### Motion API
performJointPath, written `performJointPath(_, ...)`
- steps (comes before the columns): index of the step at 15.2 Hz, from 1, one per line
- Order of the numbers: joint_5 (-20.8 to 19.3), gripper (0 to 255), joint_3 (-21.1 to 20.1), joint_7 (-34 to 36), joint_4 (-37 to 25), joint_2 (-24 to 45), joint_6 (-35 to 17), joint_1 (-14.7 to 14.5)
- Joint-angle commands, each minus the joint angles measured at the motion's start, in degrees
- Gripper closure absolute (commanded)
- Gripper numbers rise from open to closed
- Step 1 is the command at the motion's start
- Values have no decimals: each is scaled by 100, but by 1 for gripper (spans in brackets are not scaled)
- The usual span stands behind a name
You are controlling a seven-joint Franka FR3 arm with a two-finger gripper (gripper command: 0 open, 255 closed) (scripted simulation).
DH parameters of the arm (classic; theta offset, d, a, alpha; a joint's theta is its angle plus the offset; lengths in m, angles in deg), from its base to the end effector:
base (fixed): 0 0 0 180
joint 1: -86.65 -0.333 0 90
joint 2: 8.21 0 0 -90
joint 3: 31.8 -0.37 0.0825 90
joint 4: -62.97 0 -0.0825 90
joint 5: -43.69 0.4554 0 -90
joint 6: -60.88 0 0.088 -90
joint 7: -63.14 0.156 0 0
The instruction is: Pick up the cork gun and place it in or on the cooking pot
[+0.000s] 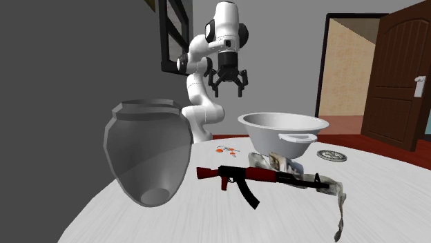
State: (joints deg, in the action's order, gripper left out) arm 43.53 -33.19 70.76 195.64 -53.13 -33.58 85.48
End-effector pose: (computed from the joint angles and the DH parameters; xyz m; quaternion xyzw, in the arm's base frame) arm 0.3542 0.0176 0.6088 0.9971 -0.0471 0.0591 0.0049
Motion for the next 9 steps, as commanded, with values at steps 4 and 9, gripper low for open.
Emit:
performJointPath(4,-111,0,311,-553,26,399,-511,-41)
performJointPath(9,-172,0,806,-1476,-139,1222,-1303,-149)
